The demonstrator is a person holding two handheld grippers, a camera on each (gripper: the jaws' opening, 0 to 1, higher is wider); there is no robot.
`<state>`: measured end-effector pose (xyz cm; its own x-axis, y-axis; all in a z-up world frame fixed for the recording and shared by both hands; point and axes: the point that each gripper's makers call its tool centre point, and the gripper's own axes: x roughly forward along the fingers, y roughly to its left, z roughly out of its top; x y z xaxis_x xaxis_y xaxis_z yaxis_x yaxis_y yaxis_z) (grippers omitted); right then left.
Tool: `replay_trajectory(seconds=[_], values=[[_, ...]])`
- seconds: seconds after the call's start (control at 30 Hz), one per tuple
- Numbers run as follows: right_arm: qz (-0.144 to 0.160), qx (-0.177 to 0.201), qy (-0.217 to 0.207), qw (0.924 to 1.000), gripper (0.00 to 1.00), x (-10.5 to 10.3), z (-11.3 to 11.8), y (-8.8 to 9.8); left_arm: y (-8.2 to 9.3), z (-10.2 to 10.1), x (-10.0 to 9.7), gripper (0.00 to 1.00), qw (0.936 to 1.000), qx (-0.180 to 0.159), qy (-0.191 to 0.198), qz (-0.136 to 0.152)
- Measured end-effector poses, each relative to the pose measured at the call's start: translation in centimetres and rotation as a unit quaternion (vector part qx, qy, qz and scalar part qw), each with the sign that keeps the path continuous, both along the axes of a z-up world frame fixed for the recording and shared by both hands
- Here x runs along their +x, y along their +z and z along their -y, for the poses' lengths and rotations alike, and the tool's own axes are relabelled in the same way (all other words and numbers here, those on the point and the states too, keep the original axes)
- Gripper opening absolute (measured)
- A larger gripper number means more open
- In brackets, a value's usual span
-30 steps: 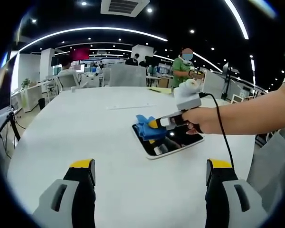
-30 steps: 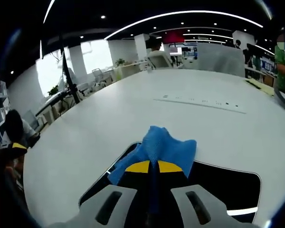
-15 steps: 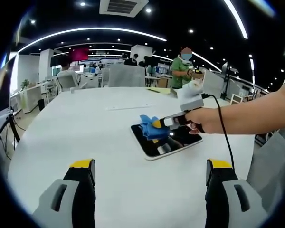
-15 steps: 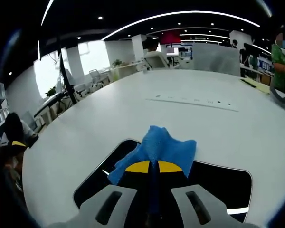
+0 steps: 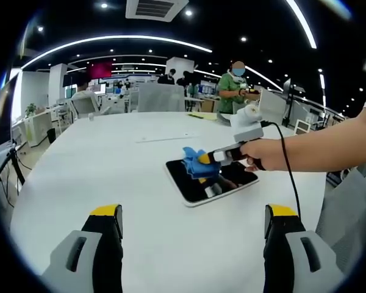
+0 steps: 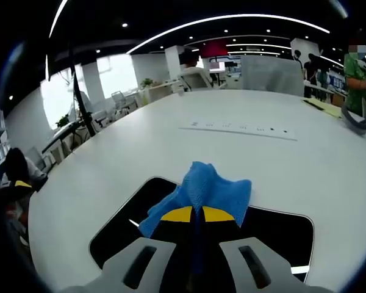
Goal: Wipe the mirror surface with the cleaning cloth until all visible marks leave the cleaned area.
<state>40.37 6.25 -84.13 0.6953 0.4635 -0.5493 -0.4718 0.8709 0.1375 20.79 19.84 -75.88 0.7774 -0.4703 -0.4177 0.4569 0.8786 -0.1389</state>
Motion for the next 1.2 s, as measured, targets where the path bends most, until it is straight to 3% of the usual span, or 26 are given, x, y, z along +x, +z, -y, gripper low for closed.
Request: replay_trajectory(seconds=[0.33, 1.2], values=[[0.0, -0.002, 0.002, 1.0, 0.0, 0.0, 0.2, 0.0, 0.0, 0.0, -0.1, 0.97, 1.0, 0.001, 0.0, -0.001], [0.003, 0.002, -0.041, 0.9991, 0.0, 0.3, 4.7, 0.0, 0.0, 0.3, 0.0, 0.97, 1.0, 0.003, -0.004, 0.0]])
